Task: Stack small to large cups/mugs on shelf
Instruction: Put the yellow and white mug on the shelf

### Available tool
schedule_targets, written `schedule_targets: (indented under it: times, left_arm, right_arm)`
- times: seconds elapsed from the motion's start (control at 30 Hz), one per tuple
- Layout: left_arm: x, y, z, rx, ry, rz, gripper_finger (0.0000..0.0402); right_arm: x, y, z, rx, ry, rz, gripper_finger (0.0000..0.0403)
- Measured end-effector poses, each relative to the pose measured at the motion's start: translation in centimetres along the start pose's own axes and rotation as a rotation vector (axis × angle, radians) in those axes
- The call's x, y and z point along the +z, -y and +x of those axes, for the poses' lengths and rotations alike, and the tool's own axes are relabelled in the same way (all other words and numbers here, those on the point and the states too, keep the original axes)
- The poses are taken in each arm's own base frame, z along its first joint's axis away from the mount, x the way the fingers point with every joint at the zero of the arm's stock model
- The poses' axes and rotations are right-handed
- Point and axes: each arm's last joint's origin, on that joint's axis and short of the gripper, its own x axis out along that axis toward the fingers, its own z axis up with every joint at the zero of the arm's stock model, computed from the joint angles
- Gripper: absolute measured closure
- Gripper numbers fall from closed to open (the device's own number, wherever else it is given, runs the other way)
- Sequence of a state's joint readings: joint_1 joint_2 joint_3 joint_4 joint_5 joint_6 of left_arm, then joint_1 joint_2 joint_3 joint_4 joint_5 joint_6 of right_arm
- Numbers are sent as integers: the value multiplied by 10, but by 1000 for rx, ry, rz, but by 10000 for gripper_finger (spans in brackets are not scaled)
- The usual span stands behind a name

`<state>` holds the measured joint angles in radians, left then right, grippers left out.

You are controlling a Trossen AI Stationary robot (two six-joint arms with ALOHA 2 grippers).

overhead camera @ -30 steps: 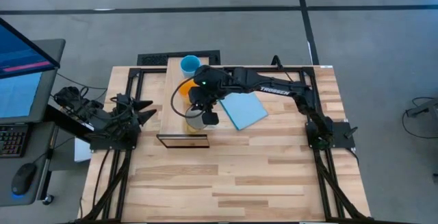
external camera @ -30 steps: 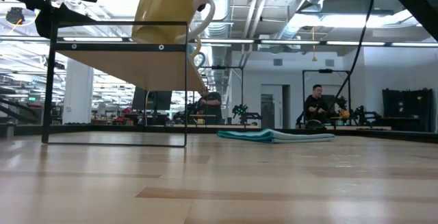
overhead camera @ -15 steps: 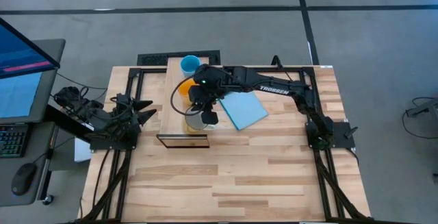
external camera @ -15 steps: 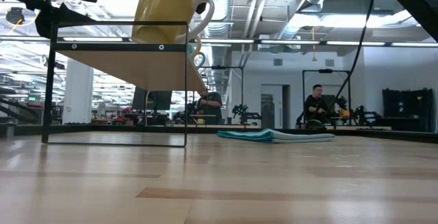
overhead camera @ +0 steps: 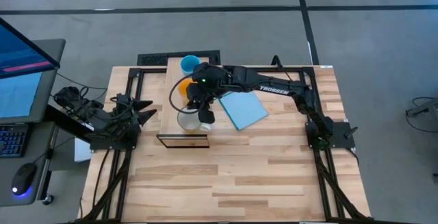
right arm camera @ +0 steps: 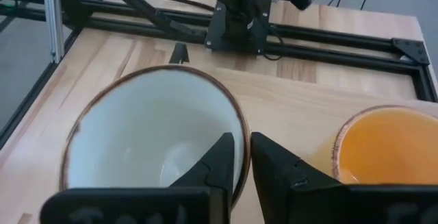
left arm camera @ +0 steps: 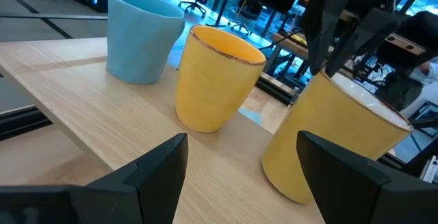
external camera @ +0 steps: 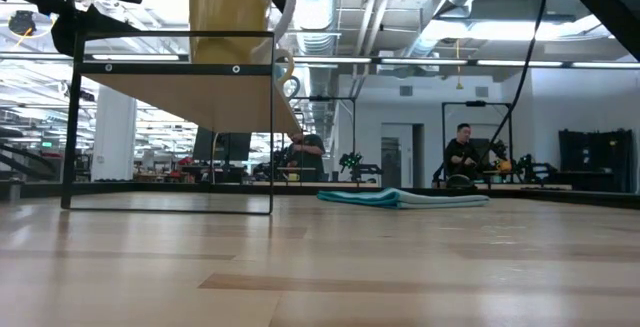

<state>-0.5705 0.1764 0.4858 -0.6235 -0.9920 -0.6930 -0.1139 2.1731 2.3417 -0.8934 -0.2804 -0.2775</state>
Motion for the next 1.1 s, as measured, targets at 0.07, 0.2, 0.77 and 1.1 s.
schedule_targets:
  times: [0.07, 0.2, 0.77, 1.1]
  left_arm:
    - [0, 0, 0, 0, 0, 0, 136]
    - [-1, -1, 0, 6, -8, 9, 136]
    - [-3, -3, 0, 18, -24, 10, 136]
    - [-4, -3, 0, 20, -26, 19, 136]
  right_arm:
    - [2, 0, 0, -5, 15, -5, 332]
    - [3, 1, 0, -10, 34, -10, 332]
    - [26, 14, -56, -112, 218, 26, 332]
    - [6, -23, -103, 12, -63, 106, 343]
